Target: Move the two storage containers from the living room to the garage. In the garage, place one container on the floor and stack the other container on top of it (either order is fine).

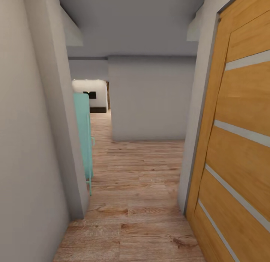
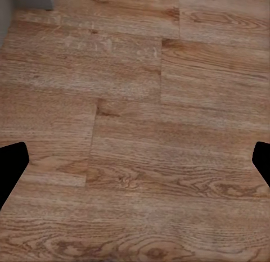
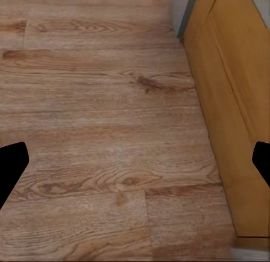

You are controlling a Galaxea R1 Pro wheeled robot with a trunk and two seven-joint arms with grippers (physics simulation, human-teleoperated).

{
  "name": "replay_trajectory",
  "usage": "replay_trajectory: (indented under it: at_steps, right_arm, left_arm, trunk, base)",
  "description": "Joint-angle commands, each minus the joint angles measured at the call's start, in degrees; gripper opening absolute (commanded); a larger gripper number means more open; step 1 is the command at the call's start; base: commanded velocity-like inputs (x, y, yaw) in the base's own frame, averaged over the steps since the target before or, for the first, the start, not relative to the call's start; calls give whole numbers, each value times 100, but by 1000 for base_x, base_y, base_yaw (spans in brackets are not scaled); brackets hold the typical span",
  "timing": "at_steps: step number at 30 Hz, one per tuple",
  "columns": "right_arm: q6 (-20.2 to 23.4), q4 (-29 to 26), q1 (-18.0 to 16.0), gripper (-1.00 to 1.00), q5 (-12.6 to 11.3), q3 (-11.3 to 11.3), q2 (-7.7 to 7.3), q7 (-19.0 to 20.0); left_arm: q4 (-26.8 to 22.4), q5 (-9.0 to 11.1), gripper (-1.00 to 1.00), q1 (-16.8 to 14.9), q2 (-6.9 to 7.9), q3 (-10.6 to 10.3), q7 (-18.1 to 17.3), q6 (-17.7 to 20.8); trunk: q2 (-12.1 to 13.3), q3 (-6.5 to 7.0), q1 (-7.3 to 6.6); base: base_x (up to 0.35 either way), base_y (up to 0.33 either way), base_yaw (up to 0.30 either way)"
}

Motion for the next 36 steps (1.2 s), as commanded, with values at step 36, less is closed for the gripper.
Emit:
replay_trajectory:
  at_steps: [36]
  right_arm:
    - [32, 254, -346, 100, -112, 39, 17, -51]
  left_arm:
    - [27, 67, 100, -11, -99, -25, 1, -570]
  trunk:
    - [-5, -7, 1]
  base:
    - [82, 0, 0]
